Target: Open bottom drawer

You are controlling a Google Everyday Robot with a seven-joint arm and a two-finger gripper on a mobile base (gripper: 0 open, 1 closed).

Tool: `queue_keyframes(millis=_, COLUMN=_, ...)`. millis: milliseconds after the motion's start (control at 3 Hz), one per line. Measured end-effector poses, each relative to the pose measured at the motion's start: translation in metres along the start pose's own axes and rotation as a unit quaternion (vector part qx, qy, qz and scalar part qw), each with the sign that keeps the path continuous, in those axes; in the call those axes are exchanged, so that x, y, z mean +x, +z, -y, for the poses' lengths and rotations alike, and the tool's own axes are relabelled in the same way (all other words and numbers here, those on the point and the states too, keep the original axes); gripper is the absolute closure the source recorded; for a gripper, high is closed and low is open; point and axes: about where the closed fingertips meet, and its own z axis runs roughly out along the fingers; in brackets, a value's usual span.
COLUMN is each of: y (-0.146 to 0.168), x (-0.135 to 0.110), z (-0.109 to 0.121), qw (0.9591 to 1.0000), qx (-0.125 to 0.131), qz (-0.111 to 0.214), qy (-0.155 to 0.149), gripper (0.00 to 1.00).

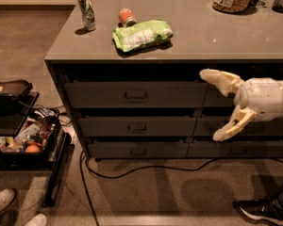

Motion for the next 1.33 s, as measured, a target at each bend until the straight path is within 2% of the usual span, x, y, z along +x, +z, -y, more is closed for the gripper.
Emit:
queue_keyframes(millis=333, y=0.009, x=0.007, z=0.0, qw=0.9833, qx=0.032, qz=0.179, qy=-0.001, gripper=0.0)
queue_keyframes(millis=667, y=0.014, x=-0.005, z=0.003, qw=0.9604, qx=0.029, qz=0.277, qy=-0.016, gripper=0.0)
queue_keyframes(millis=1000, y=0.014, x=-0.005, z=0.003, qw=0.9604, qx=0.029, qz=0.277, qy=-0.016, gripper=0.0)
queue_keyframes(millis=1333, y=0.02, x=-0.014, z=0.002, qw=0.931, qx=0.003, qz=0.365, qy=-0.002, gripper=0.0)
